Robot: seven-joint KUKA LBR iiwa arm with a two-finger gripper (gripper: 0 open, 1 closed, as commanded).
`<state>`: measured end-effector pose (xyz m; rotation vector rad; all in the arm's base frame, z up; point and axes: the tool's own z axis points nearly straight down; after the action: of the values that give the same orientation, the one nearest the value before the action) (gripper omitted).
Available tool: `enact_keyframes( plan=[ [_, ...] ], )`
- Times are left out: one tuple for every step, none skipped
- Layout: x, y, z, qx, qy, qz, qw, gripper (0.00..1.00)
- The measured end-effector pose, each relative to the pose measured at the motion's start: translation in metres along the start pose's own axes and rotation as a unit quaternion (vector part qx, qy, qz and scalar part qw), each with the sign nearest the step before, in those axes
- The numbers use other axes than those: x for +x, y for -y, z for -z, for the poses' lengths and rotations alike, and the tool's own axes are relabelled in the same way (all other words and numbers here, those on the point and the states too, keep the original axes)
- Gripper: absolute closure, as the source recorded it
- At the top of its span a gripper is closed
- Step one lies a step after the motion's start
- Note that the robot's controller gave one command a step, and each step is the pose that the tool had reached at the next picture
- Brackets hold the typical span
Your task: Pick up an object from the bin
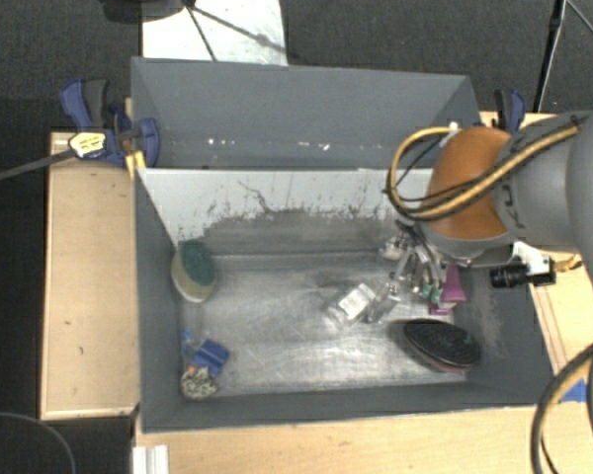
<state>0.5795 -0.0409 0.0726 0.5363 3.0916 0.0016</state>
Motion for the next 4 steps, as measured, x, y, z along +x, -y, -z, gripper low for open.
enact_keyframes(
  plan=[
    [0.0259,-0.0144,0.0011,-0.001,0.0043,-0.008,1.0,0.0],
    [0.0214,-0.0141,0.004,-0.002,0.0103,-0.006,0.9999,1.0],
    [0.0258,-0.014,0.0007,0.0,0.0028,-0.004,1.0,0.0],
    [0.0223,-0.0145,0.0034,-0.002,0.0088,-0.003,1.0,1.0]
  ],
)
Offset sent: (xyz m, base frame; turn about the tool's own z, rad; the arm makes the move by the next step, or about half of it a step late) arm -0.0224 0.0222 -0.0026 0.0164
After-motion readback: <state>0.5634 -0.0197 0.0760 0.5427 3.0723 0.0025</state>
